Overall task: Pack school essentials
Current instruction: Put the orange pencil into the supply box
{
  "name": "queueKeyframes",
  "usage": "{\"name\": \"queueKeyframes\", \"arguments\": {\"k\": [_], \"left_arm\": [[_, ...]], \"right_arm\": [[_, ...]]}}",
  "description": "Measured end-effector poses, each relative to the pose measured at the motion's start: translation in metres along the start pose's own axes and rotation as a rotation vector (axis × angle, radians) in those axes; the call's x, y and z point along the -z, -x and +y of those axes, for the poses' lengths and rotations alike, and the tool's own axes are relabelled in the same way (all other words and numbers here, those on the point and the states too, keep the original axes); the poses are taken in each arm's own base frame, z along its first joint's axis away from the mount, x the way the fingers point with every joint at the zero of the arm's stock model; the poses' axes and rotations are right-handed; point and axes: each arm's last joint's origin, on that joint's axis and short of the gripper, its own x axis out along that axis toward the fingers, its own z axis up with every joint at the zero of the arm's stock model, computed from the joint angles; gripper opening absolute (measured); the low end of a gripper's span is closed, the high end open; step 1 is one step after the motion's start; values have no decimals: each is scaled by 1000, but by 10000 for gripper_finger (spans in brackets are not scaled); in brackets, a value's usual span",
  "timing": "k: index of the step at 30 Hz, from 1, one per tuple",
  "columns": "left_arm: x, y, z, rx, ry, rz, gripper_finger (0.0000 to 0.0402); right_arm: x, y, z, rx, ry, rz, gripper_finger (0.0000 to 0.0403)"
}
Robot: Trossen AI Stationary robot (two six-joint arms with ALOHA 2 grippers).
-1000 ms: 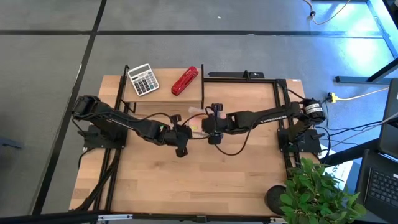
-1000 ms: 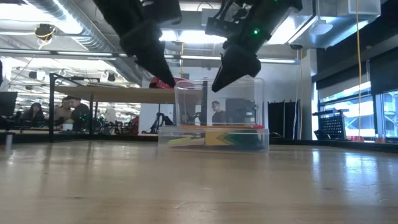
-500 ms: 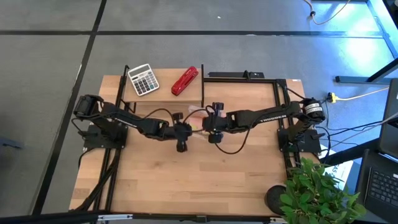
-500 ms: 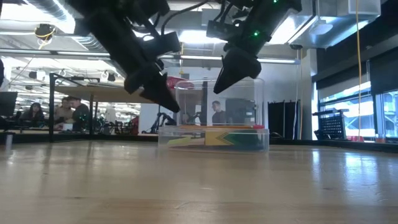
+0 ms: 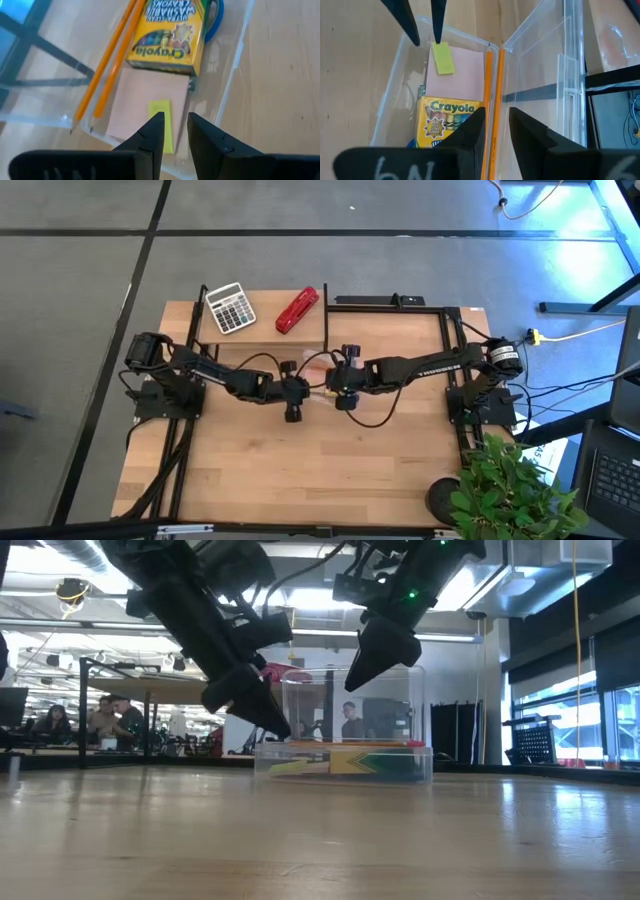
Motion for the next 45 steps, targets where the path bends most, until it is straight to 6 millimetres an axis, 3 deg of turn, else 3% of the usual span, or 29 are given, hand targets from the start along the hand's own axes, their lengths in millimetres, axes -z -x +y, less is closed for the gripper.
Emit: {"name": "queueKeyframes", "arguments": {"k": [20,33,42,45], "left_arm": [[4,-2,-4,108,-73,30,78],[4,0,-8,131,-85,28,78],[5,-1,-8,128,-88,38,78],[5,-1,-8,128,-89,37,78]], "right_arm": [[0,1,1,-10,5,4,90],[4,5,11,-342,-1,12,90],[35,-9,25,-402,-1,123,90],[35,-9,25,-402,-19,123,90]]}}
